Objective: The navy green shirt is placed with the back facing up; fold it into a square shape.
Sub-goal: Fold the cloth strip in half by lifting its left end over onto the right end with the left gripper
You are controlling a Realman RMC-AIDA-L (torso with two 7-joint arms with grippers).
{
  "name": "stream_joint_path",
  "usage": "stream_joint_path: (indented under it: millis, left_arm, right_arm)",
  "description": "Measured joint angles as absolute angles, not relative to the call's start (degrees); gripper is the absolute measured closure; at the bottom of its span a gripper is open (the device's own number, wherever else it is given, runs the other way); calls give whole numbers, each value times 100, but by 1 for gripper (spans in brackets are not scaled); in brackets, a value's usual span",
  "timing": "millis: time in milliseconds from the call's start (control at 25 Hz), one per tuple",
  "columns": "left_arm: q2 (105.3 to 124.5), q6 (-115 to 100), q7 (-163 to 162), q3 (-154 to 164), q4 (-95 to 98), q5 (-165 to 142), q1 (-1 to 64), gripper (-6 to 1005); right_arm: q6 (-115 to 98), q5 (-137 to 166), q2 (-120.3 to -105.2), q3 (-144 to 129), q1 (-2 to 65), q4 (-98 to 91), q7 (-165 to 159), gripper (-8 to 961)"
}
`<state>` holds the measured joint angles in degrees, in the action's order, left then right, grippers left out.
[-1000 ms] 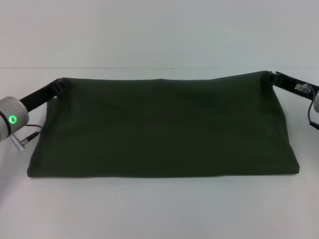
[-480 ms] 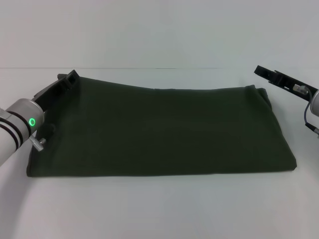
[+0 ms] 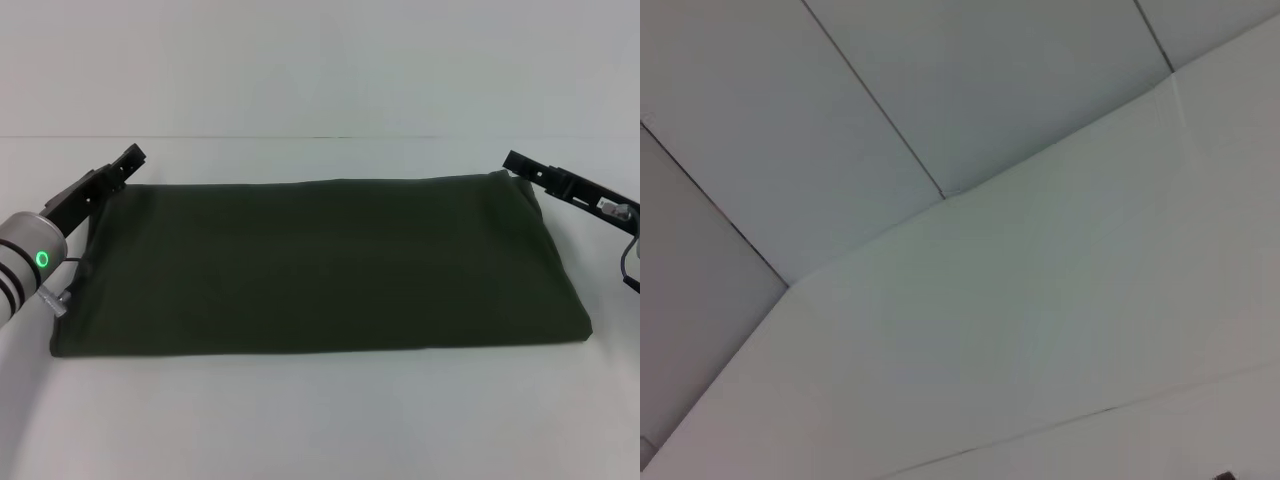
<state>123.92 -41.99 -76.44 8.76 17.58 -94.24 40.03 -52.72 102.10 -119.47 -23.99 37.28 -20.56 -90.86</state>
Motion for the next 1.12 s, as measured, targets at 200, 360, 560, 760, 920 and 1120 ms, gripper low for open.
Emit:
stream_joint_path:
  millis: [200,360,560,760,920,1120]
  left_arm:
    - [12370,-4484,-7748,883,1760,-9299,3886,157]
    - [12123,-5375,-8618,1427,1810,-9313,3566,130]
    - [11559,-6829,-9981,2634,1839,-9321,3085,134]
    - [11298,-7506,-11421,3189,2248,-9548,2777,140]
    - [11199,-7792,-12691,3214,2864,-10294,2643,140]
    - [11007,-7784,-13251,3174,3064,-10881,2658,139]
  right_arm:
    - [-5820,10227,-11952,-2442,3671,-2057,-8707,89]
    - [-6613,10254,-11905,-2980,3641,-2058,-8039,92]
    - [-6941,10257,-11944,-4014,3694,-2124,-7256,96]
    - [-6985,10228,-12022,-4461,3774,-2080,-6568,95]
    - [-6994,10226,-12034,-4495,3825,-1983,-6198,96]
    - [-7006,10243,-12030,-4632,3832,-1981,-5996,96]
